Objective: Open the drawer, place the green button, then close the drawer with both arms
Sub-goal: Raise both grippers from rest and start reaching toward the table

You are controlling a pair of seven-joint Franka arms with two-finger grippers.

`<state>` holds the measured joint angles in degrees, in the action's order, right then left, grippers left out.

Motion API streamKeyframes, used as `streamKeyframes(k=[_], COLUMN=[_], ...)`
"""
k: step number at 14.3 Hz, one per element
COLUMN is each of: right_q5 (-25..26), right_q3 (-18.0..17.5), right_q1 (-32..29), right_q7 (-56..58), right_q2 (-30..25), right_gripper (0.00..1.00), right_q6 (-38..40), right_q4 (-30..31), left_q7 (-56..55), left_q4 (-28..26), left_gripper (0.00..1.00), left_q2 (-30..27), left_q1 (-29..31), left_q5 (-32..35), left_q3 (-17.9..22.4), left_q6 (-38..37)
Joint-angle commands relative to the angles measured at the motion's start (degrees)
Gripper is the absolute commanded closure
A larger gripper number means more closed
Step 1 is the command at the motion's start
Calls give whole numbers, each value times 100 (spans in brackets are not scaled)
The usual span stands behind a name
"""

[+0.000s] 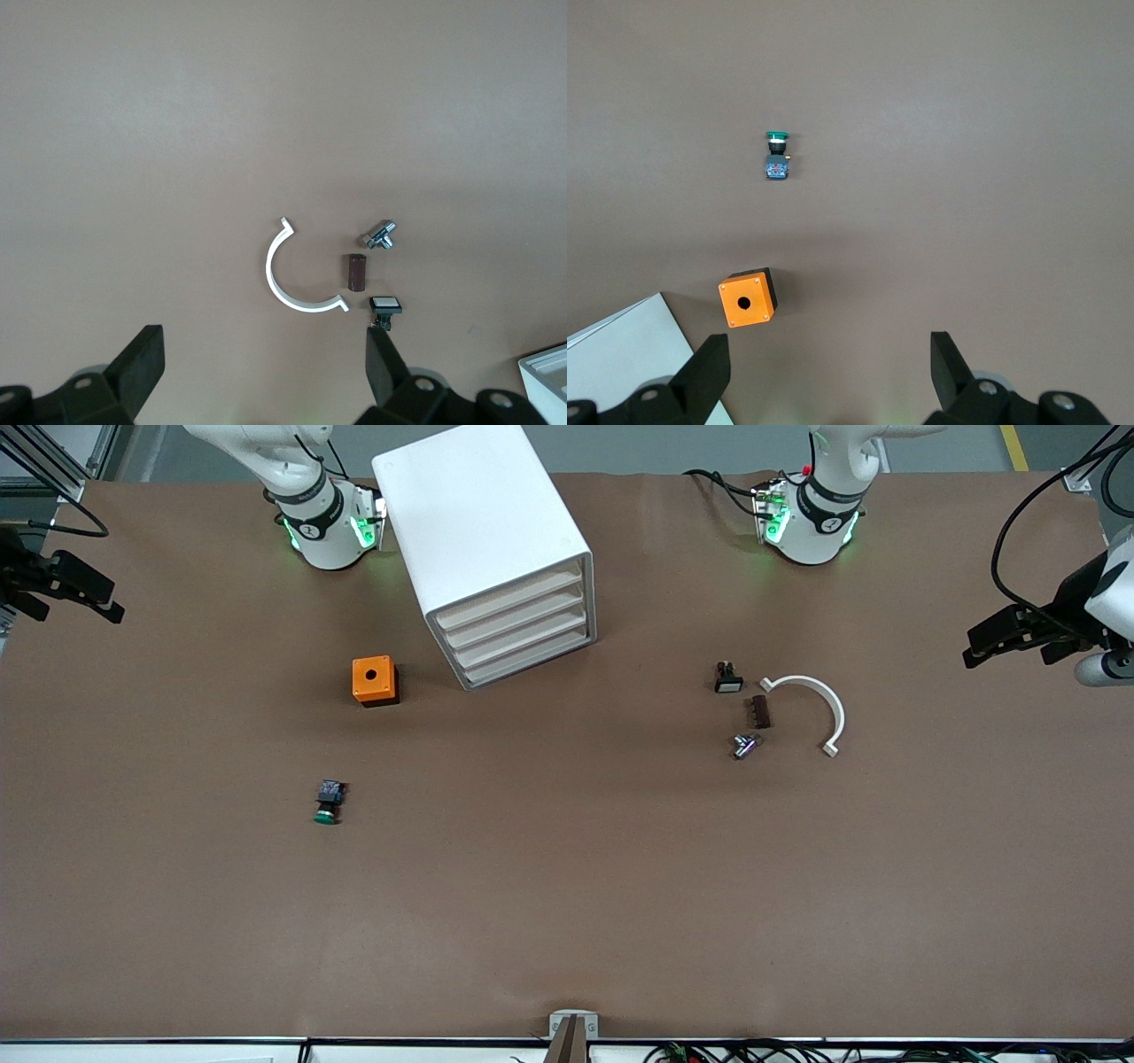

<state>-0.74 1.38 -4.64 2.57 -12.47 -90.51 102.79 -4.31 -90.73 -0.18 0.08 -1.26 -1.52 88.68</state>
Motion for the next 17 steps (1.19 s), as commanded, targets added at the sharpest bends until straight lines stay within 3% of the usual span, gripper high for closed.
streamKeyframes(k=[1,8,12,15,17], right_q5=[65,57,39,57,57], right_q3=[-68,-68,-76,-94,-94], right_q1=[-89,-90,-54,-10,-2], right_q7=[-2,42,68,69,60], right_q2=[-107,235,727,789,1227], right_gripper=[0,0,0,0,0], right_q6=[-37,-2,-2,-63,-2], right_q4=[40,-197,-399,-452,-705], left_q7=[35,-44,-61,-88,-401], left_q4=[108,91,126,161,161], left_gripper=[0,0,0,0,0], left_q2=[35,158,649,1263,1659], left_q1=[10,19,-25,-104,-244], left_q5=[126,82,47,-49,-207], left_q3=[-33,-33,-41,-50,-50], left_q6=[-175,-271,-492,-413,-142])
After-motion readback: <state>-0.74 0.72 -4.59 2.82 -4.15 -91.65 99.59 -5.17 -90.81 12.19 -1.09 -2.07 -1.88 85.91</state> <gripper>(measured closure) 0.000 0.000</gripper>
